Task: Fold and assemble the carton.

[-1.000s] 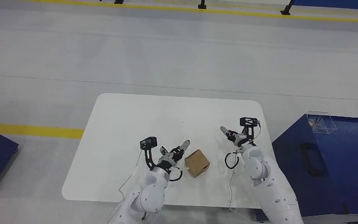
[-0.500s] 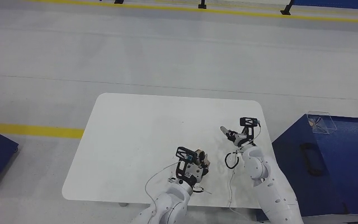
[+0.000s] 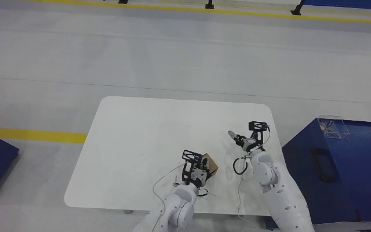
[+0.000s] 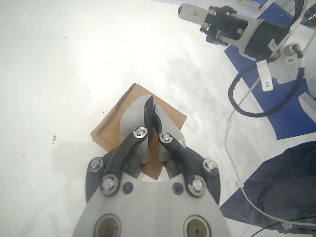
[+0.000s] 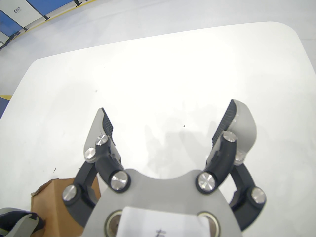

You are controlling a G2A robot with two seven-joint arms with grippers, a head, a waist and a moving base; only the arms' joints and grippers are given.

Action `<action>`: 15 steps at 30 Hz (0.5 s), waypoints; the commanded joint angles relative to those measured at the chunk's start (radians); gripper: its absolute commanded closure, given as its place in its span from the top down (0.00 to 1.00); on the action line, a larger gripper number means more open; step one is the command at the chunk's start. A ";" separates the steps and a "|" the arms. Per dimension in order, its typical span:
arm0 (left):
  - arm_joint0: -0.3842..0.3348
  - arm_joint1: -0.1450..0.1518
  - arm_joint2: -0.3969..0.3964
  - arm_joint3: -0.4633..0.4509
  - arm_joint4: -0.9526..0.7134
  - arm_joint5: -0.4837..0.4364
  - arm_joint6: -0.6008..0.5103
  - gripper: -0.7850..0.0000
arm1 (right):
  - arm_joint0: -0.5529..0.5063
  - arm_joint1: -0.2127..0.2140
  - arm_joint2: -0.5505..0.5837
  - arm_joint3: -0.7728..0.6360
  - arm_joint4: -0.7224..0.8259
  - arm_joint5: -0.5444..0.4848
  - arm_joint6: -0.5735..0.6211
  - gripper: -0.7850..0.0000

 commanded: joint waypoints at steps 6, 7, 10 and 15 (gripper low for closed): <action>0.019 0.000 -0.002 -0.006 0.020 -0.016 -0.029 0.00 | 0.000 0.000 0.000 0.000 0.000 0.000 0.000 1.00; 0.015 -0.002 0.001 0.006 0.026 -0.008 -0.042 0.00 | 0.000 0.000 0.000 0.000 0.000 0.000 0.000 1.00; 0.004 -0.012 0.009 0.022 0.032 0.023 -0.005 0.00 | 0.000 0.000 0.000 0.000 0.000 0.000 0.000 1.00; 0.021 -0.017 -0.005 -0.003 -0.010 -0.012 0.043 0.00 | 0.000 0.000 0.000 0.000 0.000 0.000 0.000 1.00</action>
